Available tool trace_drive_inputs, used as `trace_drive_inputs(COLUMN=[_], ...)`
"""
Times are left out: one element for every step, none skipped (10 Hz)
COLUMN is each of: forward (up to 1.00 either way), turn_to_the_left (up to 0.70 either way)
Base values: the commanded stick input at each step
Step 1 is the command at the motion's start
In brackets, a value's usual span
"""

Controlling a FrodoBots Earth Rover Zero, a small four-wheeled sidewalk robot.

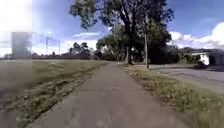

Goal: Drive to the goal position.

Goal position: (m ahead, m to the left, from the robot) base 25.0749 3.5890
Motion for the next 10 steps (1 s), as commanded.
trace_drive_inputs(forward=[1.0,1.0,1.0,1.0,1.0,1.0,1.0,1.0,1.0,1.0], turn_to_the_left=[0.0,0.0,0.0,0.0,0.0,0.0,0.0,0.0,0.0,0.0])
